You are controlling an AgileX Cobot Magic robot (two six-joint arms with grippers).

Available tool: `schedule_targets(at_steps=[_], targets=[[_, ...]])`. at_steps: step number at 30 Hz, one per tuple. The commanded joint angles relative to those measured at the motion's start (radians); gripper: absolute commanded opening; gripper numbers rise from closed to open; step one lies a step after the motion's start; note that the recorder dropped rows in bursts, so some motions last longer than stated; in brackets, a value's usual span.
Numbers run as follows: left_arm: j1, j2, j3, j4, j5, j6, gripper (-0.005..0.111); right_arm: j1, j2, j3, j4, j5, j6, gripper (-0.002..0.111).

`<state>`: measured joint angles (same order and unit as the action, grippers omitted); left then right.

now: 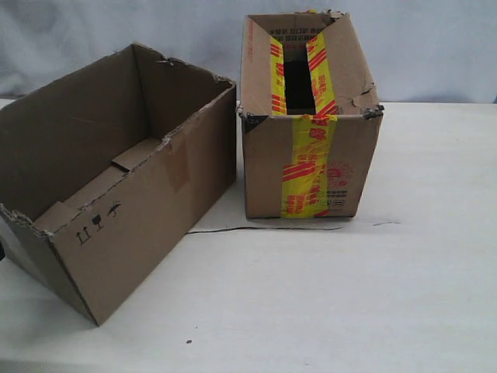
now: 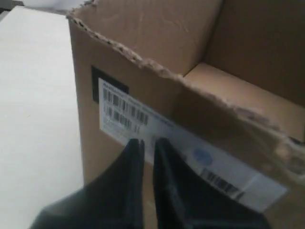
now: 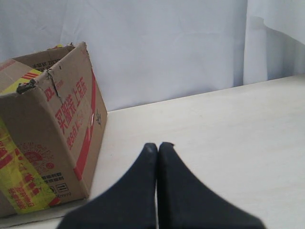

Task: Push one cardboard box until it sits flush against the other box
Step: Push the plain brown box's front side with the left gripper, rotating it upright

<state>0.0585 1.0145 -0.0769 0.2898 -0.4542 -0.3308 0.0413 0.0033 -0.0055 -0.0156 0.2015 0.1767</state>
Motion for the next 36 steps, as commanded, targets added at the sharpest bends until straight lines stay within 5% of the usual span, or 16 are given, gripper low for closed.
schedule_targets(at_steps=[1,24,36], targets=[[0.005,0.027,-0.008,0.097,-0.077,-0.084,0.000,-0.005,-0.003,0.006,0.002,-0.001,-0.008,0.000],[0.005,0.030,-0.008,0.509,-0.213,-0.424,0.000,-0.005,-0.003,0.006,0.002,-0.001,-0.008,0.000],[-0.020,0.144,-0.010,0.510,-0.325,-0.423,0.000,-0.005,-0.003,0.006,0.002,-0.001,-0.008,0.000]])
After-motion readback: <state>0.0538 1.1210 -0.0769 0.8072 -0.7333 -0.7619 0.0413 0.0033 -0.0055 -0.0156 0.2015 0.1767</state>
